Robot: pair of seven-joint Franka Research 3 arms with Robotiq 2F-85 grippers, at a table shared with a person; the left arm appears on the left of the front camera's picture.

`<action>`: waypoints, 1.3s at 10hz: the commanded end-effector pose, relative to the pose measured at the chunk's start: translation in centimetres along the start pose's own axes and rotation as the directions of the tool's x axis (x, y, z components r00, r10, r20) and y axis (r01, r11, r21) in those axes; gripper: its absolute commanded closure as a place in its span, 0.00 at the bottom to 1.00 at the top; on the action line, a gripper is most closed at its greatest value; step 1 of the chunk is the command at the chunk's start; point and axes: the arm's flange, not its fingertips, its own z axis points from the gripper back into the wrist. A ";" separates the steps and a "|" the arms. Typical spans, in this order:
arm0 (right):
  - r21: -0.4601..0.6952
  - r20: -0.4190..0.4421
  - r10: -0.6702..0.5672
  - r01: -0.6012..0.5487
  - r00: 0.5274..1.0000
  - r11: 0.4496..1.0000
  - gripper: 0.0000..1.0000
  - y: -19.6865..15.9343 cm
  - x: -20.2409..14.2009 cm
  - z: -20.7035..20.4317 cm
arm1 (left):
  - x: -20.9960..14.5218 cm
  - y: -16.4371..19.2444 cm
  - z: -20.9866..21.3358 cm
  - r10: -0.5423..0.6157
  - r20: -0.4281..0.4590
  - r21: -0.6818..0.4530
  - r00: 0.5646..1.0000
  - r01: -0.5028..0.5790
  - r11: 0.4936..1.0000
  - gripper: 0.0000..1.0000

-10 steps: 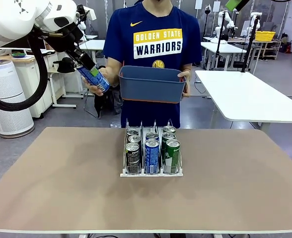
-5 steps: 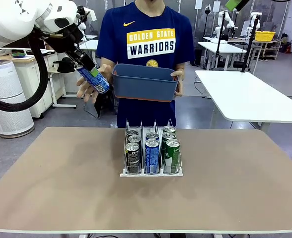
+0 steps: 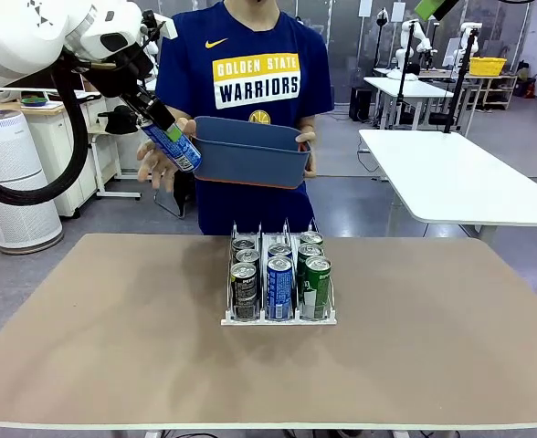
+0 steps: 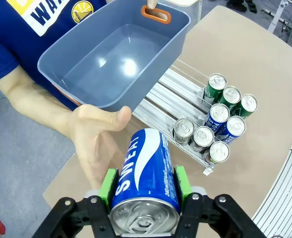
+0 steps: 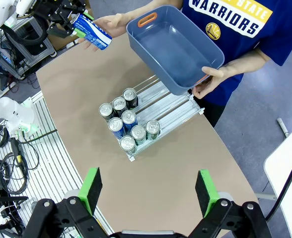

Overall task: Fill the beverage cans into the dispenser.
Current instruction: Place the picked Ionic drink in the line of the Automatic Can Dispenser with the same cans.

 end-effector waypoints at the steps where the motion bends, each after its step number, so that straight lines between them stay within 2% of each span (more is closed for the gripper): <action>1: 0.001 -0.001 -0.001 0.001 1.000 1.000 0.00 0.2 -0.2 0.1 | -0.1 0.1 0.3 -0.015 0.012 -0.004 1.000 0.015 1.000 1.00; 10: 0.001 -0.001 -0.001 0.001 1.000 1.000 0.00 0.2 -0.2 0.1 | -0.1 0.1 0.3 -0.015 0.012 -0.004 1.000 0.015 1.000 1.00; 11: 0.001 -0.001 -0.001 0.001 1.000 1.000 0.00 0.2 -0.2 0.1 | 0.0 0.0 0.0 0.000 0.000 0.000 1.000 0.000 1.000 0.42; 13: 0.001 -0.001 -0.001 0.001 1.000 1.000 0.00 0.2 -0.2 0.1 | 0.1 -0.9 0.3 0.034 -0.030 0.016 0.999 -0.034 0.999 0.42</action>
